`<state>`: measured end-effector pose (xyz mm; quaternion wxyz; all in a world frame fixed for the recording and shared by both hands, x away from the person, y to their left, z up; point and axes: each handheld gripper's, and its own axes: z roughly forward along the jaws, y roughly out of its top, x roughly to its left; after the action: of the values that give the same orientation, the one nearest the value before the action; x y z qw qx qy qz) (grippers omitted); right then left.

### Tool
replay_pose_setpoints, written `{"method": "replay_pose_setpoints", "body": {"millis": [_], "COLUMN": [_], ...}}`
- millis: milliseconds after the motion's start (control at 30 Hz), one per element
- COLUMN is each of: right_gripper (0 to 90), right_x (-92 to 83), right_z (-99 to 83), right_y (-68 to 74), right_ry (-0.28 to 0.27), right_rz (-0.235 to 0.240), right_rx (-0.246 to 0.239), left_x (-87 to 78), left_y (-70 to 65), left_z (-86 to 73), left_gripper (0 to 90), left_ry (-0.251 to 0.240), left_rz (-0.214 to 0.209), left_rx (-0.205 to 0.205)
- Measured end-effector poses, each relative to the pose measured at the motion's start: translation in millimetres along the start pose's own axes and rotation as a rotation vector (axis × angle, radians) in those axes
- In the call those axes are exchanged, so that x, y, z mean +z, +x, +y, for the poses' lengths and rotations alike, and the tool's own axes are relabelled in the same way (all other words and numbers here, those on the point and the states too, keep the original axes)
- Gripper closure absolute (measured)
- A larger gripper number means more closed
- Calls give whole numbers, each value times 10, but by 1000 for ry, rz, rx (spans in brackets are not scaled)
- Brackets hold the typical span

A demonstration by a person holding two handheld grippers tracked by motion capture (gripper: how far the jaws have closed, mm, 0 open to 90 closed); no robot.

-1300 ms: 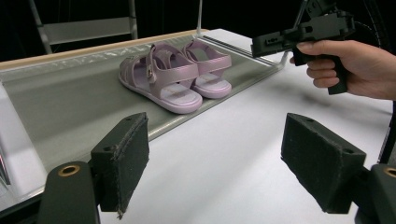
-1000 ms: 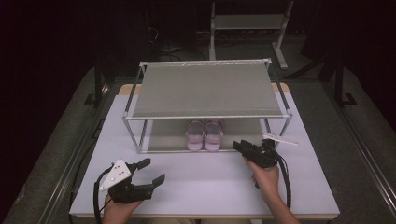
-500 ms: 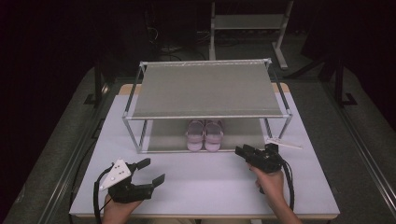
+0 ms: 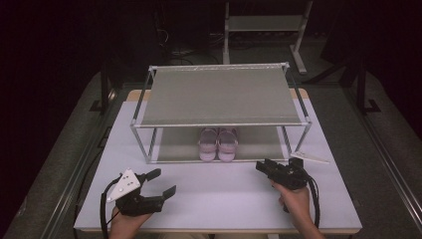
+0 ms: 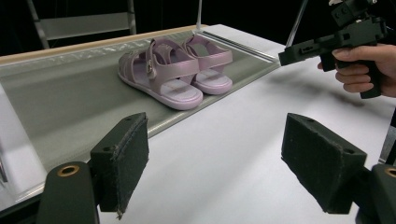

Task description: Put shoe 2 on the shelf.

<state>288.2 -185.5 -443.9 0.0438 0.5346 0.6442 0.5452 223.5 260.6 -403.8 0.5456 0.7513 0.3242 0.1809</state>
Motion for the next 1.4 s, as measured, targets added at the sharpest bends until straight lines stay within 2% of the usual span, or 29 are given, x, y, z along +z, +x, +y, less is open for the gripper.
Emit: {"method": "replay_pose_setpoints", "body": {"millis": [767, 1400], "right_gripper": [444, 404], "right_x": [-314, -502], "right_z": [-86, -214], "right_y": [-191, -232], "right_ry": [11, 22], "right_rz": [-6, 4], "right_rx": [26, 21], "left_x": [9, 3], "left_y": [-8, -13], "left_z": [-3, -9], "left_gripper": [229, 228], "left_ry": [4, 7], "left_rz": [-4, -7], "left_rx": [0, 0]}}
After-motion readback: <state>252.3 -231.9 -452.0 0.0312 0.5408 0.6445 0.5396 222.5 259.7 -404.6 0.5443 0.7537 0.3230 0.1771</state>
